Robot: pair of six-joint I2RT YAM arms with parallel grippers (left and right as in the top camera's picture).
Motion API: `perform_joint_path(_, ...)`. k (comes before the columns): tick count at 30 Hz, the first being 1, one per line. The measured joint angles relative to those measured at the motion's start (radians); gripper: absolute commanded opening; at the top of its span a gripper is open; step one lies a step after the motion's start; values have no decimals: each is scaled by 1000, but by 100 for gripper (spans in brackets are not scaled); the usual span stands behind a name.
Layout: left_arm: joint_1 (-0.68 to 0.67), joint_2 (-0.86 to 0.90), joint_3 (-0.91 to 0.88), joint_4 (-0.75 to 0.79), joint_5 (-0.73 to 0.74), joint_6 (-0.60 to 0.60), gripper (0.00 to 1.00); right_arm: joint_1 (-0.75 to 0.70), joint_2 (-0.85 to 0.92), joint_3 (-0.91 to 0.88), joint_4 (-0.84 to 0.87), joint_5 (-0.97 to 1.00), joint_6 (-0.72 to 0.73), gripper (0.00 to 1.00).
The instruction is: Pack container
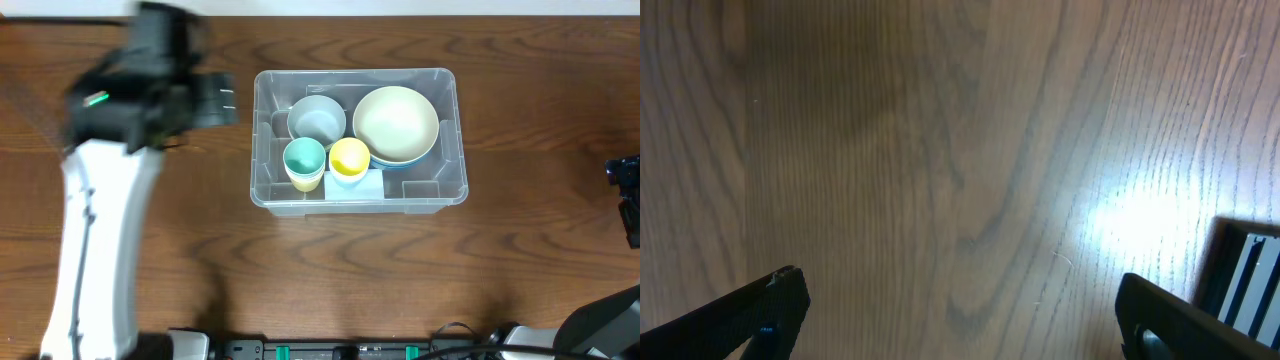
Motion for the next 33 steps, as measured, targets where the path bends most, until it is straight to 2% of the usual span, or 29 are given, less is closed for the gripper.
perform_joint_path(6, 213, -38, 5, -28, -55, -4, 98, 0, 0, 0, 0, 0, 0, 99)
perform_joint_path(9, 265, -27, 5, -28, -64, -4, 98, 0, 0, 0, 0, 0, 0, 99)
perform_joint_path(24, 300, -41, -7, -29, -67, -12, 98, 0, 0, 0, 0, 0, 0, 99)
perform_joint_path(28, 300, -159, -97, 108, -26, -61, 98, 0, 0, 0, 0, 0, 0, 99)
perform_joint_path(33, 280, -449, -339, 442, 48, -90, 98, 0, 0, 0, 0, 0, 0, 99)
